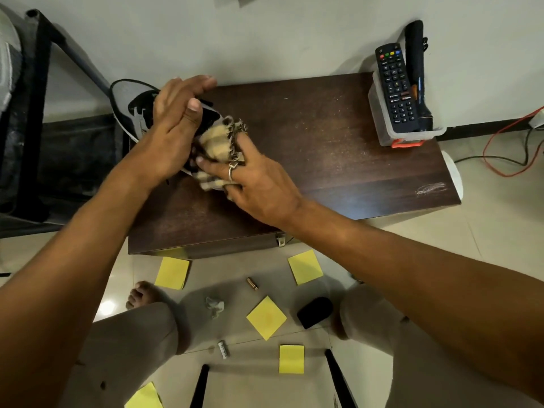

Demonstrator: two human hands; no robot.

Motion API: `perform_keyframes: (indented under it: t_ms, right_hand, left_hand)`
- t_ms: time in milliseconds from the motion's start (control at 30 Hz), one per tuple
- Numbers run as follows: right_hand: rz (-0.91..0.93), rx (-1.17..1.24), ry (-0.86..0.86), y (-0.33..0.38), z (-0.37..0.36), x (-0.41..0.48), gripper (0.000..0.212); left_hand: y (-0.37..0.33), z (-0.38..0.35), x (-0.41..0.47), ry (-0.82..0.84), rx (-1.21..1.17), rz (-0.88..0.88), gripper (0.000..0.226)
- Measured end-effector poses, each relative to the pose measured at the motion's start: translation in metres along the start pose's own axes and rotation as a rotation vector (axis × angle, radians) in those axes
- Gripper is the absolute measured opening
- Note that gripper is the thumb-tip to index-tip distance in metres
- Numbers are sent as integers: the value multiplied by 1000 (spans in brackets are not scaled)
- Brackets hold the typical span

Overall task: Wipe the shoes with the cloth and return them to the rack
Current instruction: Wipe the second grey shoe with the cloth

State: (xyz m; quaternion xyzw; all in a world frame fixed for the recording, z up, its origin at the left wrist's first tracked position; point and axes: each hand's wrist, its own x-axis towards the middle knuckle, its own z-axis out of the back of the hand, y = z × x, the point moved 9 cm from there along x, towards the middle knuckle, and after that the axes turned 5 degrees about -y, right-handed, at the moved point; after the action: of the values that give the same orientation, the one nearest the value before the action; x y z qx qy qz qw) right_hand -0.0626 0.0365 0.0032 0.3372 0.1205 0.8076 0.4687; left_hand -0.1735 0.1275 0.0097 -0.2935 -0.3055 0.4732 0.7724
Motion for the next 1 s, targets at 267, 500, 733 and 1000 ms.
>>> perform_keyframes:
  t_ms: [267, 500, 733, 1000]
  right_hand:
    - [-287, 194, -225, -43, 25, -3, 29]
    - [-579, 552, -13, -57, 3, 10, 39]
    - [-532, 280, 172, -64, -2, 5, 21]
    - [-534, 428, 53, -42, 0, 8, 46]
  left_hand:
    - [16, 5, -15, -251, 98, 482, 98]
    - [64, -15, -21, -241, -398, 869, 169]
    - [89, -13, -11, -242, -442, 880, 135]
    - [101, -11, -9, -291, -552, 887, 127]
